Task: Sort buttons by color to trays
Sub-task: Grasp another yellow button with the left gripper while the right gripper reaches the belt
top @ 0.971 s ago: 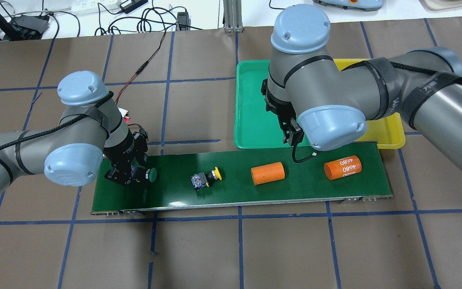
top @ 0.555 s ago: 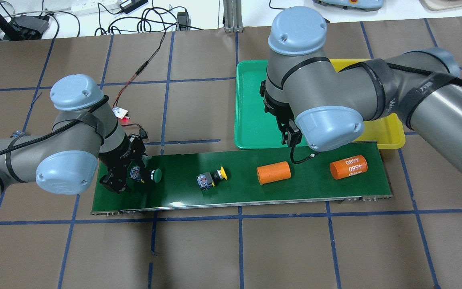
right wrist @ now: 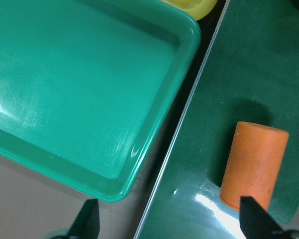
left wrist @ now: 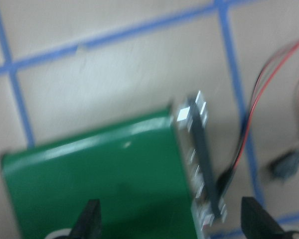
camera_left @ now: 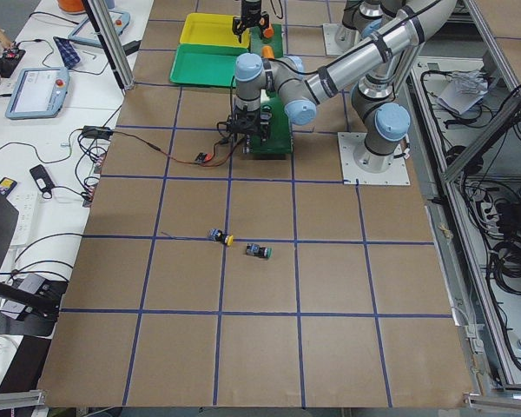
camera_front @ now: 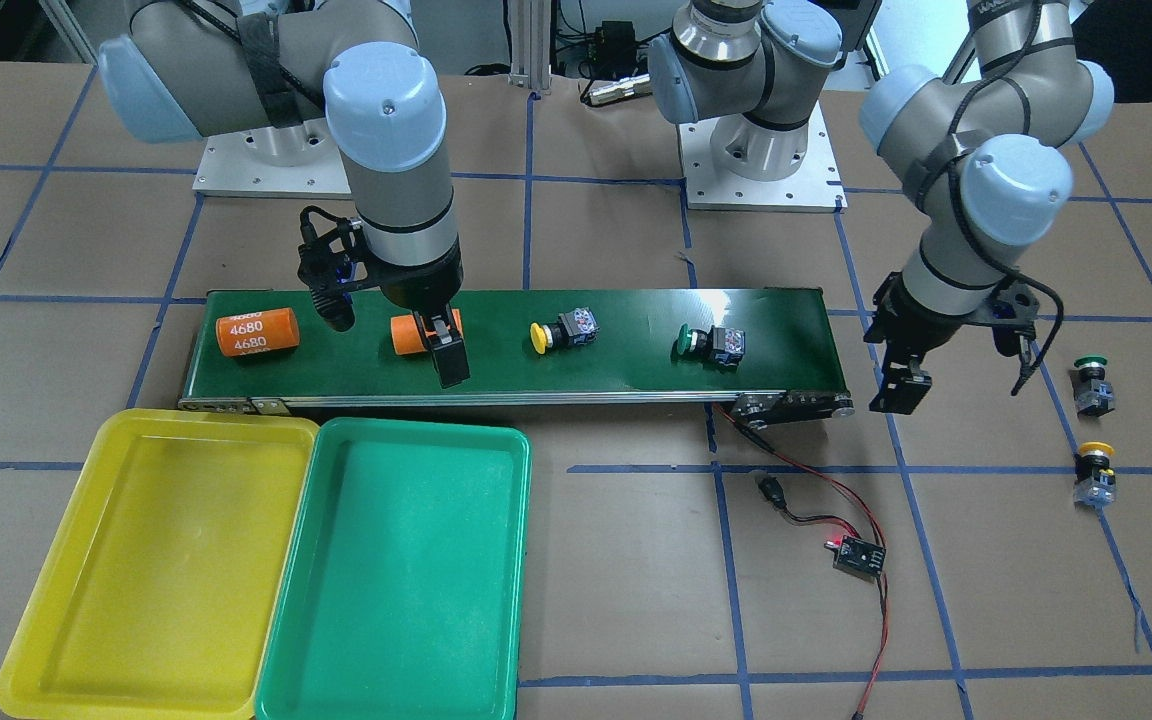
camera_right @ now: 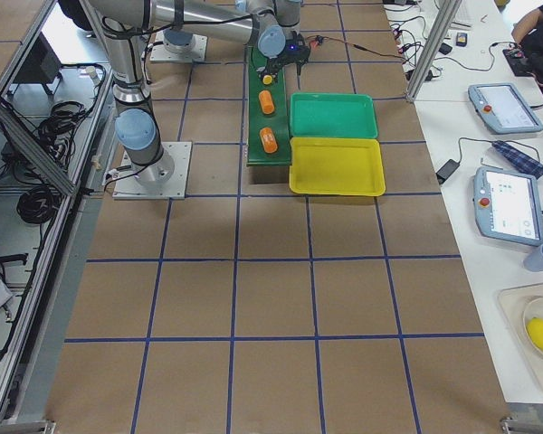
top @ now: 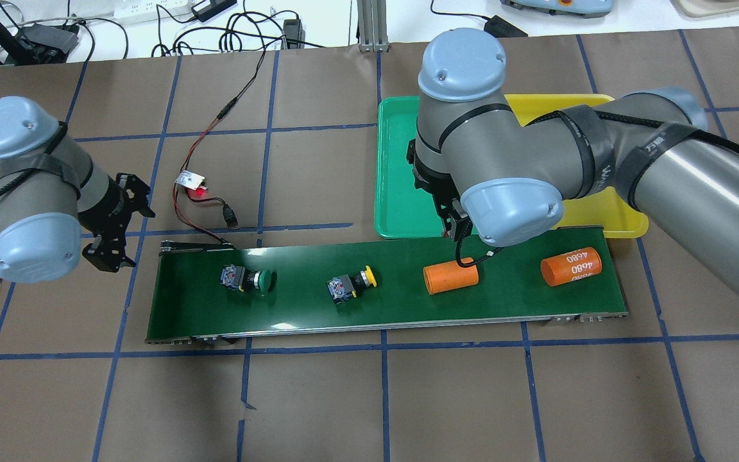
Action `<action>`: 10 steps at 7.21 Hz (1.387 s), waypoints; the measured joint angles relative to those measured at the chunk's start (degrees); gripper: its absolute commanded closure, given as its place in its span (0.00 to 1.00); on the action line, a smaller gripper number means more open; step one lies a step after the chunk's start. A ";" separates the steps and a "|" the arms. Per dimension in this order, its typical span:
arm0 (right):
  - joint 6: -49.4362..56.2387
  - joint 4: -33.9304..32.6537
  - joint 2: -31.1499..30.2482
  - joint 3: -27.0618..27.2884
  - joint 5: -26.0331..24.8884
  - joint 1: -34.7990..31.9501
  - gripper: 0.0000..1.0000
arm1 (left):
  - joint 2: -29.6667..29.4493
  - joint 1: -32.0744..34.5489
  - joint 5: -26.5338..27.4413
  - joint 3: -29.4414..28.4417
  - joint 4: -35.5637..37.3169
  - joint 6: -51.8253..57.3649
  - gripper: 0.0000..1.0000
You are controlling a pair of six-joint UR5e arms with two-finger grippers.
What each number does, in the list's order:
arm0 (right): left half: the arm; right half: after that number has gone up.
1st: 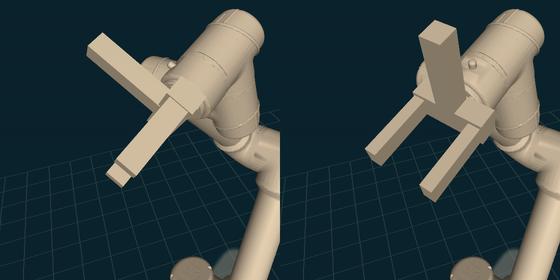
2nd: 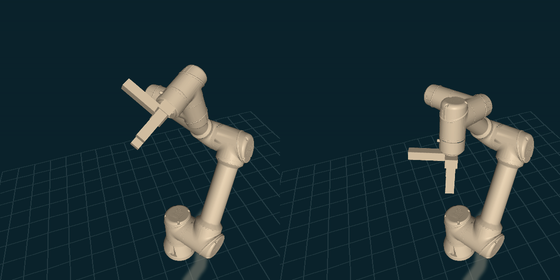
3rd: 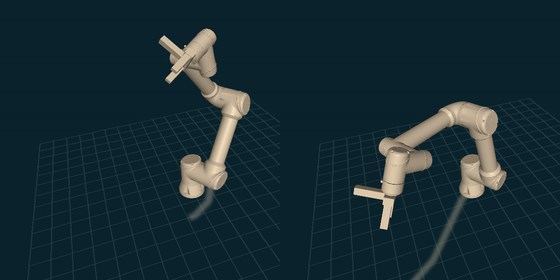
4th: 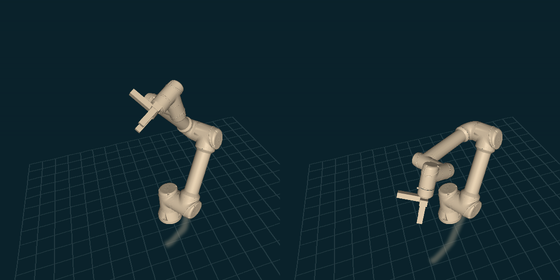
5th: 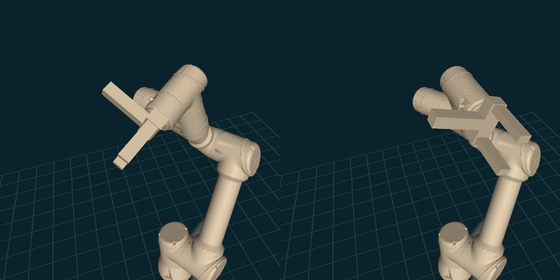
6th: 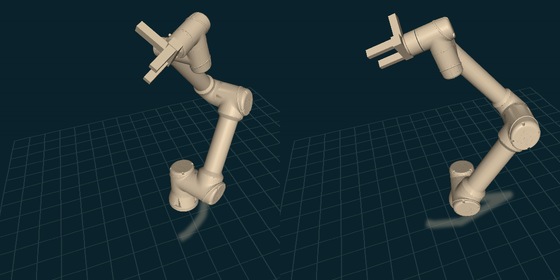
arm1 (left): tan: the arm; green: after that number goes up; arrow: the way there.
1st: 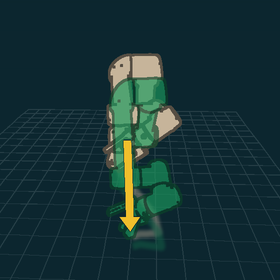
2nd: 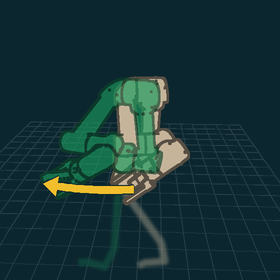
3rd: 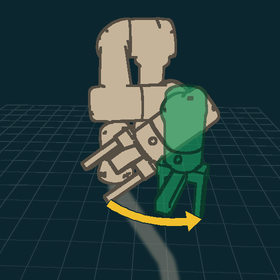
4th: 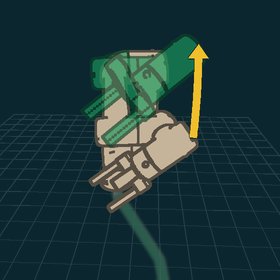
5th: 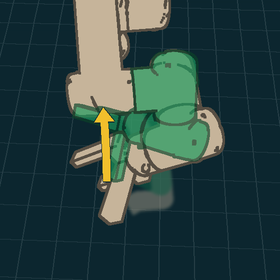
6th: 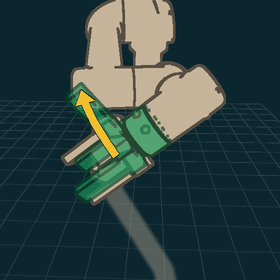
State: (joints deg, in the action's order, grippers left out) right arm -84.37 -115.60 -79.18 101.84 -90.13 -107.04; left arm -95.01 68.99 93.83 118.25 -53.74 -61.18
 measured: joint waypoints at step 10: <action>-1.91 0.93 5.87 0.16 1.67 -5.05 0.00 | -22.22 -21.58 -5.38 -26.52 -3.90 89.58 0.00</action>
State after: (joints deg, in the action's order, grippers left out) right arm -86.28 -114.67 -73.31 102.00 -88.46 -112.09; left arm -117.23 47.41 88.45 91.73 -57.64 28.41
